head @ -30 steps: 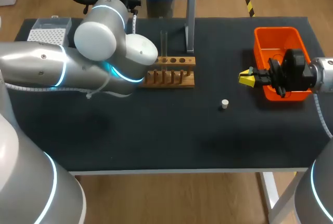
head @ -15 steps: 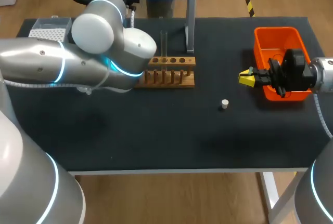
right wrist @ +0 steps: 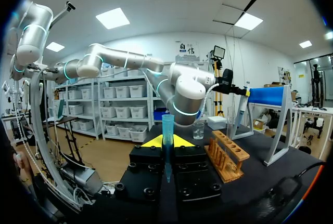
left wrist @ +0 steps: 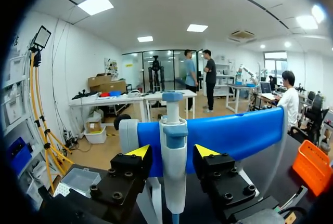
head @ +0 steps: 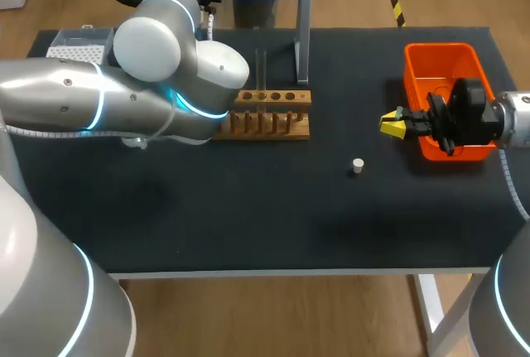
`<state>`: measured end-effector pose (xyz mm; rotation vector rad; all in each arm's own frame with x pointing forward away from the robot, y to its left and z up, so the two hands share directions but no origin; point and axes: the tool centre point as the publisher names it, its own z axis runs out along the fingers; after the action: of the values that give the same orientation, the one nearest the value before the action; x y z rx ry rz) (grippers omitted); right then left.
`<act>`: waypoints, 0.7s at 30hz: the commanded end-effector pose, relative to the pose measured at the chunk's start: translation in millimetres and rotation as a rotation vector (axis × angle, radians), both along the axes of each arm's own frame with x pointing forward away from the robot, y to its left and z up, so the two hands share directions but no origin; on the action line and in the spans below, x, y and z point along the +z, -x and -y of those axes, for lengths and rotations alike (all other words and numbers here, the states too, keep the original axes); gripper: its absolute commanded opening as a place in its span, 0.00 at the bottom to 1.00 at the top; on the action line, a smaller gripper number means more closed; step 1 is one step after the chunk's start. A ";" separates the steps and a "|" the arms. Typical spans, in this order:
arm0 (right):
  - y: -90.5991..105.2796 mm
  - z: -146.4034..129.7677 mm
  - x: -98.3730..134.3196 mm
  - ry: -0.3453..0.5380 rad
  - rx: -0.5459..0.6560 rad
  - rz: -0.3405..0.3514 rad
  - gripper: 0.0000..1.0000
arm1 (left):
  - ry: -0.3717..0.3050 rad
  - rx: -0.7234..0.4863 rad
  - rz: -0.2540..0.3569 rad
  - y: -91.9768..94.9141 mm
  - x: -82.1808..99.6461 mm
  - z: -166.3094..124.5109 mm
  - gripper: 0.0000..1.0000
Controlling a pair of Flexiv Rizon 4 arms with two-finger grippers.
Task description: Invert the test tube, pick up the pipette, mount the tip to pipette, aspirate from beaker and dispense into the tube, eject the tip, return the pipette, and cap with the stopper.
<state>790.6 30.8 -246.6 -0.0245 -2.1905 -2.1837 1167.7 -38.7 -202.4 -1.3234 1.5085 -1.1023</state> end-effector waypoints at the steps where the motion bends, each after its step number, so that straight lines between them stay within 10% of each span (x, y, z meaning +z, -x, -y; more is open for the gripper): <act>1: 0.5 0.8 0.0 0.001 0.001 0.000 0.00 | 0.003 0.004 0.002 -4.3 -1.0 1.7 0.49; 21: 0.5 0.8 0.0 0.001 0.001 0.000 0.00 | 0.023 0.027 0.026 -7.4 -4.8 2.8 0.48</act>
<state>790.5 30.8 -246.6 -0.0245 -2.1905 -2.1837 1172.8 -38.4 -202.2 -1.3380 1.4735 -1.1184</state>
